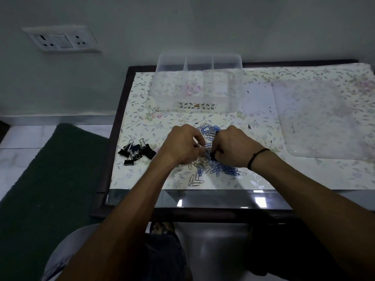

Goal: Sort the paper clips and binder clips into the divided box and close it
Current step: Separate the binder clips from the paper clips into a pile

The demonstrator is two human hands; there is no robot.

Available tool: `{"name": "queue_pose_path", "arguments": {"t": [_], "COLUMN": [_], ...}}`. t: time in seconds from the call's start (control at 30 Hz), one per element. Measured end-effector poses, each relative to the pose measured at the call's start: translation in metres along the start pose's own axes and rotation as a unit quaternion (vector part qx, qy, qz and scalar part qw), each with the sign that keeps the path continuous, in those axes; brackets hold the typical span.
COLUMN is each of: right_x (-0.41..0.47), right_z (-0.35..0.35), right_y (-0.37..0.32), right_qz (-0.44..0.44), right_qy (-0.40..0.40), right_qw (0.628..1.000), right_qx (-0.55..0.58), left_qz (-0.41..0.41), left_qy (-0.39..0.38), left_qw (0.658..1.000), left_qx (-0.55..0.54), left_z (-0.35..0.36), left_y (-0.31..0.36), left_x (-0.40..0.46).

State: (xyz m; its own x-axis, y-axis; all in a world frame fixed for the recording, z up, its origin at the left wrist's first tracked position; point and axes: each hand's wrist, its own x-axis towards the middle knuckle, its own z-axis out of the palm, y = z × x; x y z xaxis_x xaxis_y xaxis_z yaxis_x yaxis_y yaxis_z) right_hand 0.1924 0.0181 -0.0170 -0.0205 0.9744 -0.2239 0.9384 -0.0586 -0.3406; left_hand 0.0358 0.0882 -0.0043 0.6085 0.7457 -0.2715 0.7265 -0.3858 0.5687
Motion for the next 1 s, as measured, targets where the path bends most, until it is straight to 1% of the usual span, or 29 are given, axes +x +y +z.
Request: {"name": "queue_pose_path", "arguments": {"t": [0.17, 0.27, 0.43, 0.57, 0.63, 0.7, 0.83, 0.93, 1.0], "right_x": [-0.002, -0.003, -0.001, -0.001, -0.001, -0.001, -0.004, -0.005, -0.005], "right_z": [-0.001, -0.002, -0.001, -0.010, -0.017, -0.024, -0.030, -0.032, -0.032], "right_y": [-0.002, -0.003, -0.003, 0.002, 0.005, 0.006, 0.009, 0.010, 0.010], "right_qz": [0.000, -0.004, 0.000, 0.009, 0.028, 0.054, 0.112, 0.118, 0.122], "right_qy": [-0.001, -0.027, -0.039, -0.013, 0.005, 0.016, 0.009, 0.000, 0.000], "right_qw": [1.000, 0.999, 0.999, 0.999, 0.997, 0.992, 0.965, 0.968, 0.972], "right_qx": [0.023, 0.031, 0.019, 0.045, 0.075, 0.116, 0.235, 0.221, 0.203], "left_qz": [-0.033, -0.048, -0.051, -0.072, -0.092, -0.116, -0.147, -0.162, -0.161], "left_qy": [0.019, 0.023, -0.005, -0.040, -0.044, -0.032, -0.029, -0.037, -0.036], "left_qw": [0.999, 0.998, 0.998, 0.991, 0.982, 0.966, 0.930, 0.905, 0.906], "left_qx": [-0.024, -0.036, -0.040, -0.101, -0.162, -0.227, -0.335, -0.392, -0.391], "left_z": [-0.004, -0.005, -0.003, -0.003, -0.003, -0.004, -0.009, -0.011, -0.011], "left_y": [-0.003, -0.003, -0.005, -0.010, -0.013, -0.014, -0.009, -0.005, -0.004], "left_x": [0.001, 0.002, 0.003, 0.005, 0.006, 0.008, 0.007, 0.006, 0.005]}}
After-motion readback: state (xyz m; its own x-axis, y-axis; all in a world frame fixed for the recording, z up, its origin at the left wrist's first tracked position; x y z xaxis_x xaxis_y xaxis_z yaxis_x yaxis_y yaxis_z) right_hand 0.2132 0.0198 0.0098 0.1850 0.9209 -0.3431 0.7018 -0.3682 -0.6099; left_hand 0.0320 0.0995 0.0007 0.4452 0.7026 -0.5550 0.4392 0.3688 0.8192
